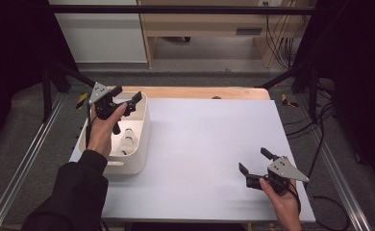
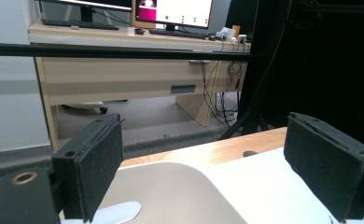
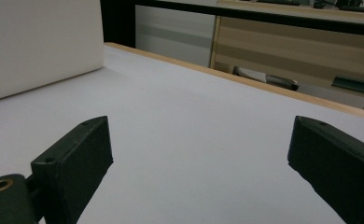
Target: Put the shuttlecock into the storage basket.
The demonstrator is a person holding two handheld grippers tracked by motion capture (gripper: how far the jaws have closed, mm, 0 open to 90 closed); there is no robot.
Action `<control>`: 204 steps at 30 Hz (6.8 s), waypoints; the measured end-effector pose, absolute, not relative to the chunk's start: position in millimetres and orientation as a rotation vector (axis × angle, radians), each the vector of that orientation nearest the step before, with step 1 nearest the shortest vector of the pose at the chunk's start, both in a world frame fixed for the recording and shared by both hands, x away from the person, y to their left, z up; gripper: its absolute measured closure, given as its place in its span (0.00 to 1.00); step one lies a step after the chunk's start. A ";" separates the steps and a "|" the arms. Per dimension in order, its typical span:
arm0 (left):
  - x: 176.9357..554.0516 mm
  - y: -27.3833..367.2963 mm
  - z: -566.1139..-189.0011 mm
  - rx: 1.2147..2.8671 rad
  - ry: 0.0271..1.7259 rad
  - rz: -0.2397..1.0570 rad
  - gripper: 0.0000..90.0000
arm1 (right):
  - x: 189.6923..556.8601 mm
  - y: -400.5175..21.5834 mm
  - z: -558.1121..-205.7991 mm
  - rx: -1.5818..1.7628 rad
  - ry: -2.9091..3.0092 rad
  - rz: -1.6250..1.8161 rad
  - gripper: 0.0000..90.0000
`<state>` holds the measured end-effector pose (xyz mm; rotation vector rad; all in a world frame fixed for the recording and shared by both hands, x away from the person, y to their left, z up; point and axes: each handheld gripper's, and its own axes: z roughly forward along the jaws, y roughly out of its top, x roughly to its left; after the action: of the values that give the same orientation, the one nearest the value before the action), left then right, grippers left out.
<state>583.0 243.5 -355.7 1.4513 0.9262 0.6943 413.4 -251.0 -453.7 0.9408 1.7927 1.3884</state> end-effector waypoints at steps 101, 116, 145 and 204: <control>495.9 136.8 -328.6 1.583 0.578 0.552 0.03 | 408.8 -249.2 -455.8 0.934 1.810 1.410 0.03; 479.1 116.4 -373.8 1.626 0.579 0.439 0.03 | 408.2 -249.5 -456.3 0.929 1.812 1.406 0.03; 415.9 151.5 -433.8 1.574 0.587 0.410 0.03 | 408.3 -244.2 -458.6 0.929 1.833 1.392 0.03; 356.2 248.7 -433.9 1.542 0.632 0.586 0.04 | 404.5 -246.6 -458.9 0.919 1.857 1.389 0.04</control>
<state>356.2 248.7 -433.9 1.5415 0.6318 0.5863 404.5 -246.6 -458.9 0.9191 1.8574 1.3889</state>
